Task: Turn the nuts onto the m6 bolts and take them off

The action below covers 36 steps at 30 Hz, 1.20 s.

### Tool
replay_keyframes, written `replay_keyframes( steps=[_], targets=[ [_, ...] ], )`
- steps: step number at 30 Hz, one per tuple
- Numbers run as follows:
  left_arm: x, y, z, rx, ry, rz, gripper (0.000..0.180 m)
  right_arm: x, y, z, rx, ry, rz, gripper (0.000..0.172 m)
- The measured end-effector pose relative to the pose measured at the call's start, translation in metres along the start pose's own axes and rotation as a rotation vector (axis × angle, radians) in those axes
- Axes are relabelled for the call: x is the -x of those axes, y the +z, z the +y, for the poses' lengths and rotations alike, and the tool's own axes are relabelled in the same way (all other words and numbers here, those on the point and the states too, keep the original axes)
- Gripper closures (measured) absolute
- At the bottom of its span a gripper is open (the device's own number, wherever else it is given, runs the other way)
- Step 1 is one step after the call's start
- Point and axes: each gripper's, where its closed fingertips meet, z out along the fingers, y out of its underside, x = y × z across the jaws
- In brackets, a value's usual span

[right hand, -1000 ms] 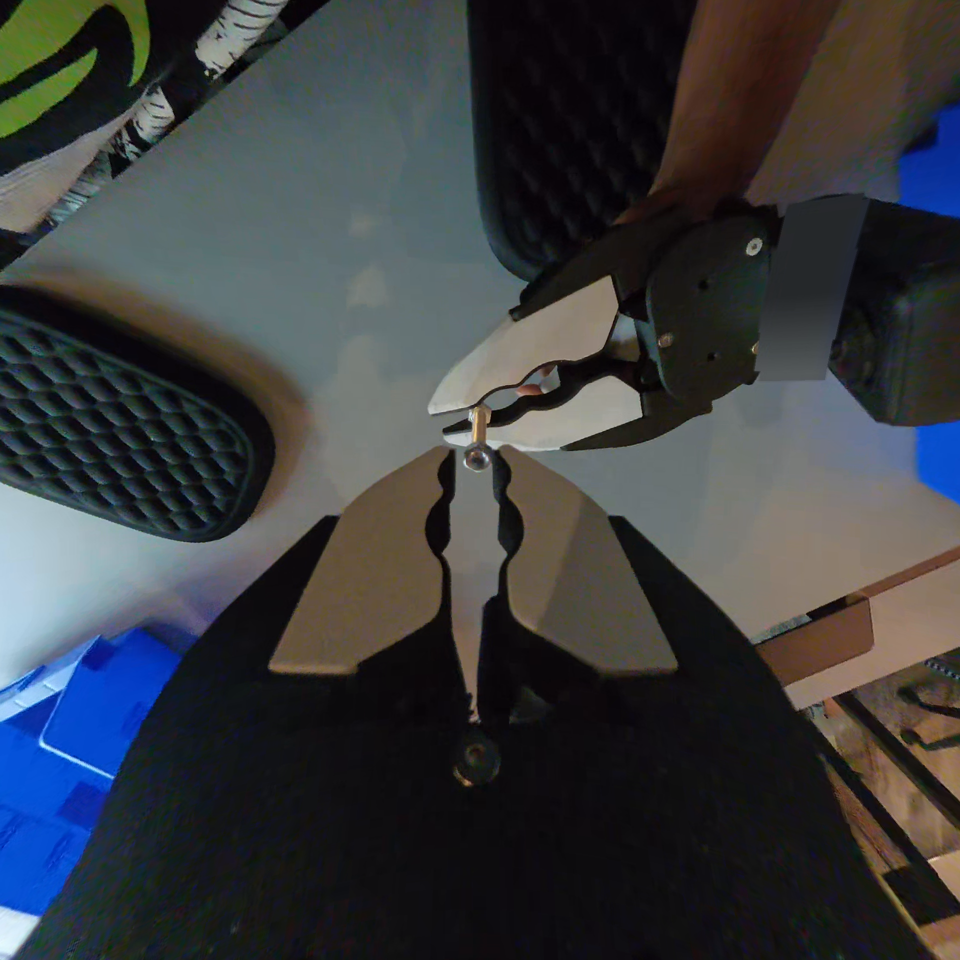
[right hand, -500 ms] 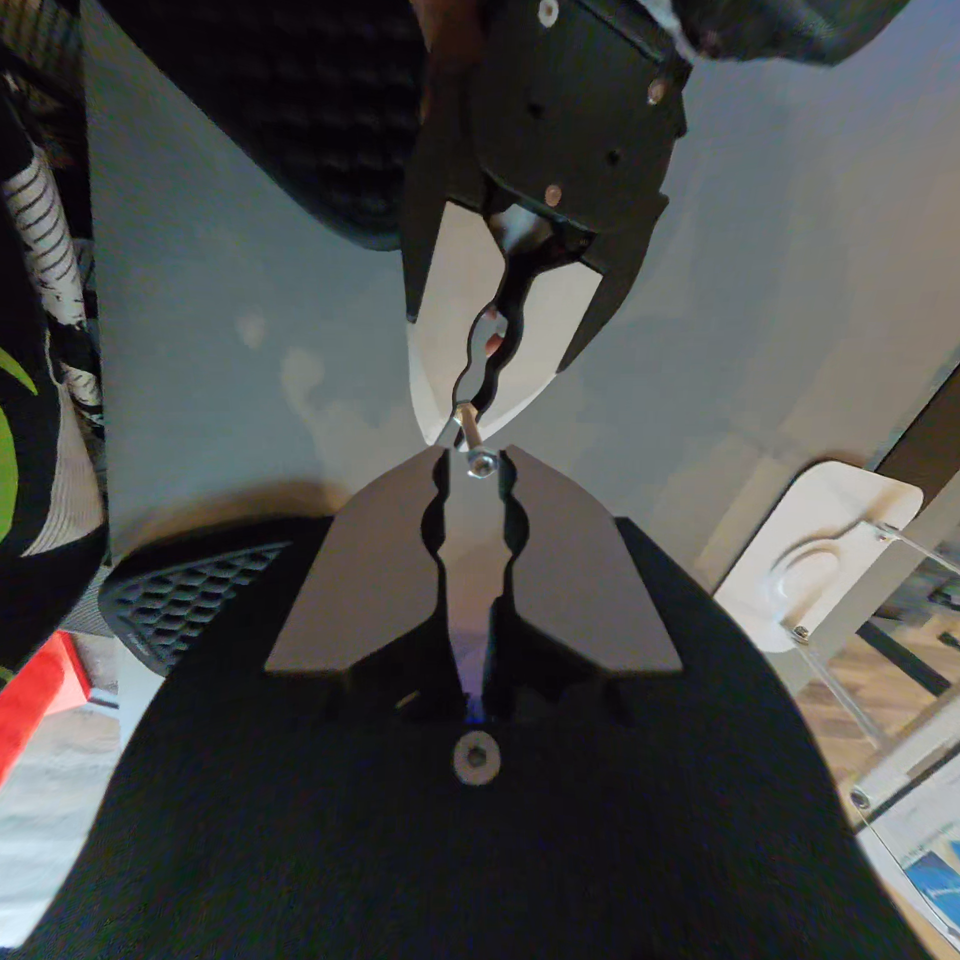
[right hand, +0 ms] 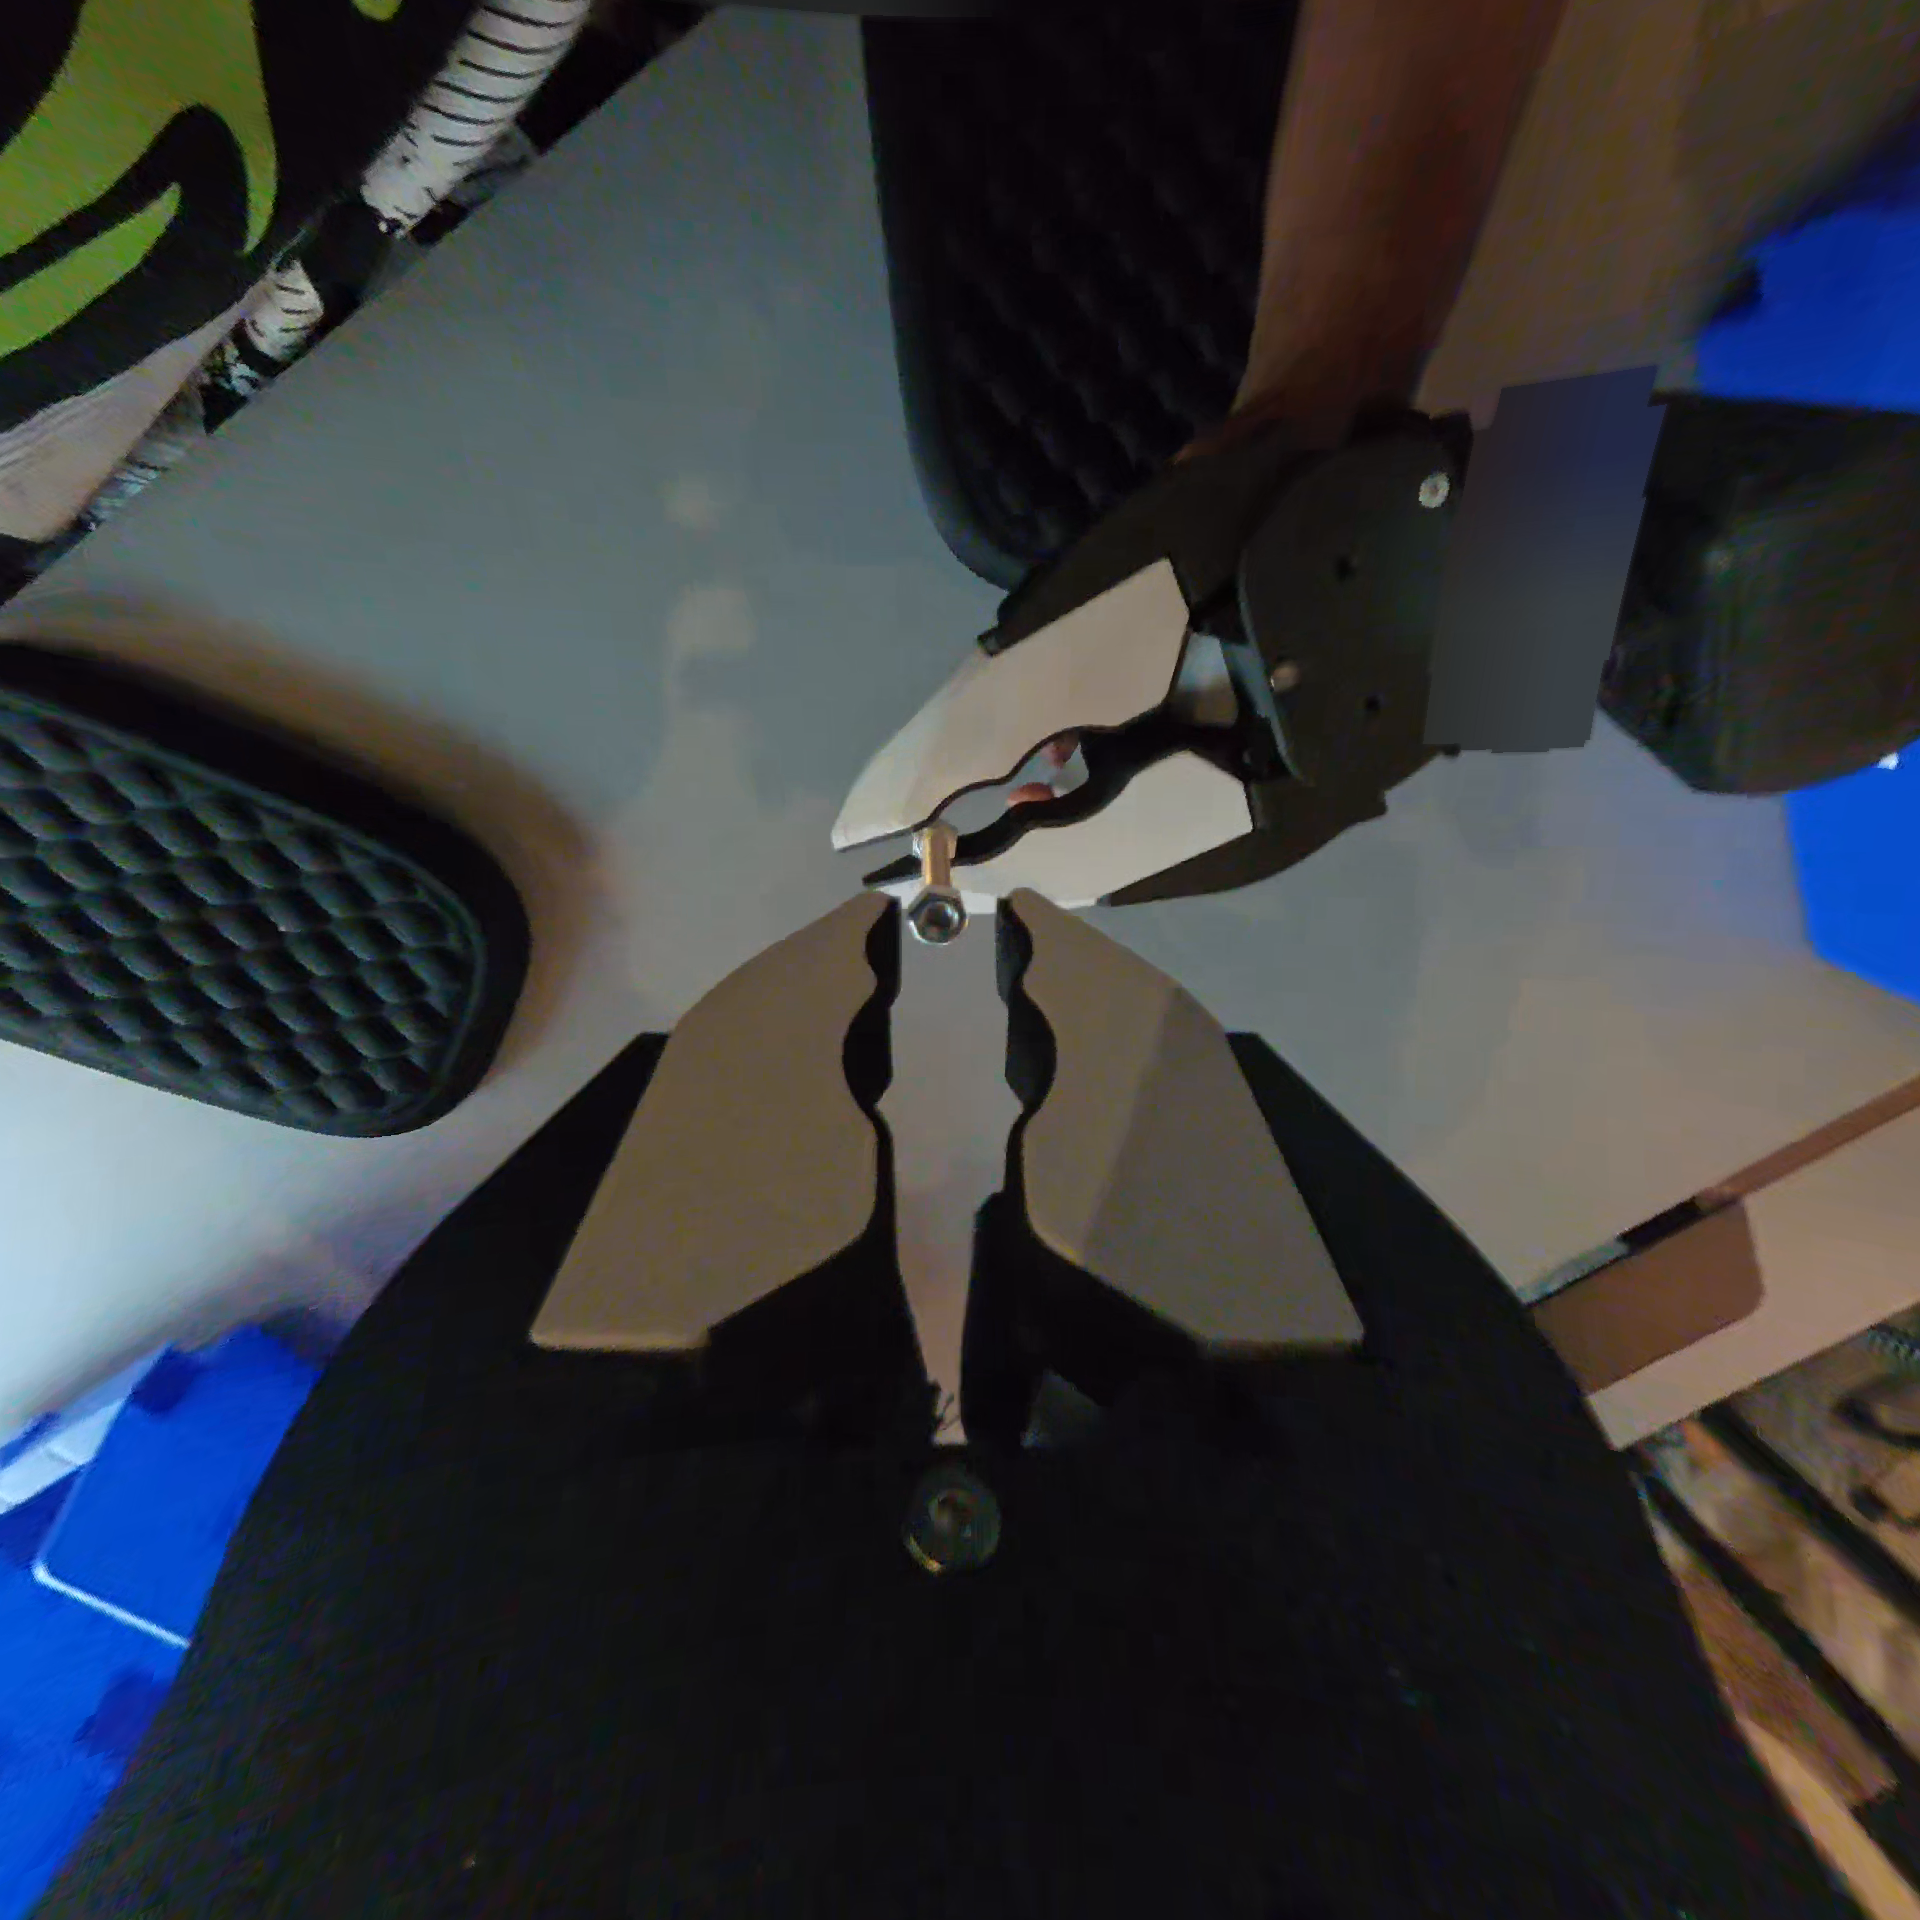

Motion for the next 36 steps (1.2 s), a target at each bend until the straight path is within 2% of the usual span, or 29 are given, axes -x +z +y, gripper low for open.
replay_keyframes(
  steps=[3,6,10,14,16,19,23,25,29,32,36],
  targets=[
    [-0.001,0.0,0.0,-0.001,0.0,0.005,0.172,0.0,0.002,0.0,-0.006,-0.037,-0.017,0.161],
    [0.0,0.0,0.0,0.001,0.0,-0.001,0.172,0.0,0.002,0.0,0.003,0.014,-0.016,0.161],
    [0.006,0.0,0.0,0.002,-0.009,-0.043,0.172,-0.003,0.003,0.004,0.083,0.279,0.044,0.162],
    [0.01,0.0,0.002,0.017,-0.004,-0.074,0.172,-0.004,0.004,0.009,0.131,0.668,0.097,0.162],
    [0.009,0.001,0.003,0.023,0.003,-0.072,0.172,-0.003,0.004,0.008,0.131,0.737,0.099,0.161],
    [0.007,0.001,0.002,0.018,0.006,-0.061,0.172,-0.001,0.001,-0.002,0.083,0.599,0.081,0.139],
    [0.004,0.001,0.001,0.01,0.004,-0.03,0.172,0.008,-0.004,0.002,0.121,0.18,0.047,0.138],
    [0.002,0.001,0.001,0.01,0.005,-0.017,0.172,0.009,-0.002,0.003,0.12,0.052,0.025,0.141],
    [0.0,0.001,0.001,0.006,0.005,0.0,0.172,0.002,0.001,-0.001,0.071,-0.021,0.004,0.146],
    [-0.001,0.001,0.001,0.005,0.007,0.009,0.172,0.0,0.001,-0.001,0.055,-0.058,-0.001,0.156],
    [0.0,0.001,0.001,0.005,0.005,0.004,0.172,-0.002,0.003,0.002,0.085,-0.025,-0.001,0.162]
  ],
)
